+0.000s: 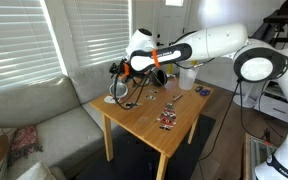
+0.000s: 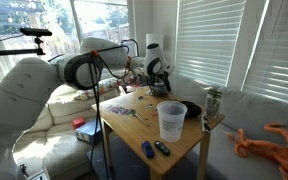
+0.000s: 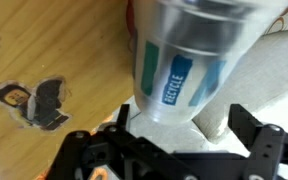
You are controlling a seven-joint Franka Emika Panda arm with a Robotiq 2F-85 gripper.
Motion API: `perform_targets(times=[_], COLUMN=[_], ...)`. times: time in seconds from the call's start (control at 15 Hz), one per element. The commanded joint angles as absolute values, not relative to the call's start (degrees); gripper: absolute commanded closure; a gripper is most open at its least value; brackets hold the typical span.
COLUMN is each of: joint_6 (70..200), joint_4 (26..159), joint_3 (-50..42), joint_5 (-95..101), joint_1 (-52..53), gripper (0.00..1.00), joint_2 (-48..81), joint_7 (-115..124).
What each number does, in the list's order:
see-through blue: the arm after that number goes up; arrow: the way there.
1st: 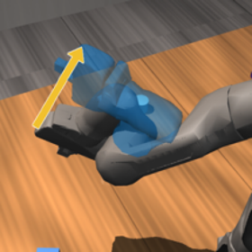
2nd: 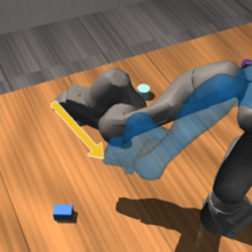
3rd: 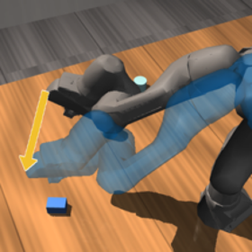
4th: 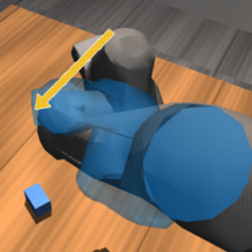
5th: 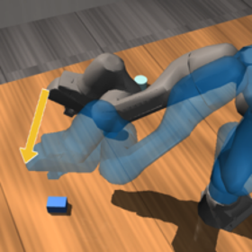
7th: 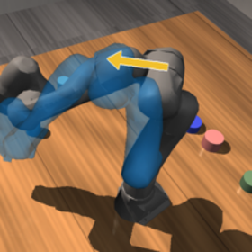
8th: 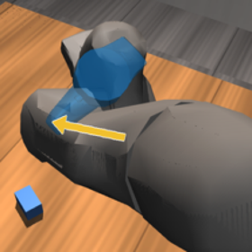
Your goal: Put the silver cup upside down, then put the clear cup upside down on the silver cup
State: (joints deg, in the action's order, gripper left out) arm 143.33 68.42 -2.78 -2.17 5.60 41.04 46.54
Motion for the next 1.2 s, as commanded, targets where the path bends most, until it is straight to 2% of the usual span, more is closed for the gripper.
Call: perform_targets(times=[0.0, 0.07, 0.2, 0.33, 0.67, 1.13], joint_6=[139.7, 138.2, 133.0, 128.1, 120.9, 128.3], joint_4=[60.2, 59.3, 57.9, 56.3, 54.6, 69.2], joint_3=[-0.5, -0.1, 0.0, 0.2, -1.1, -1.8], joint_5=[-5.9, -6.4, -6.7, -6.7, -5.2, -1.5], joint_1=[4.8, 4.7, 4.7, 4.7, 5.9, 8.8], gripper=[0.02, 0.26, 0.31, 0.44, 0.44, 0.44], joint_2=[46.2, 46.7, 47.5, 47.9, 46.9, 36.0], joint_7=[43.5, 42.7, 41.2, 39.9, 39.7, 39.9])
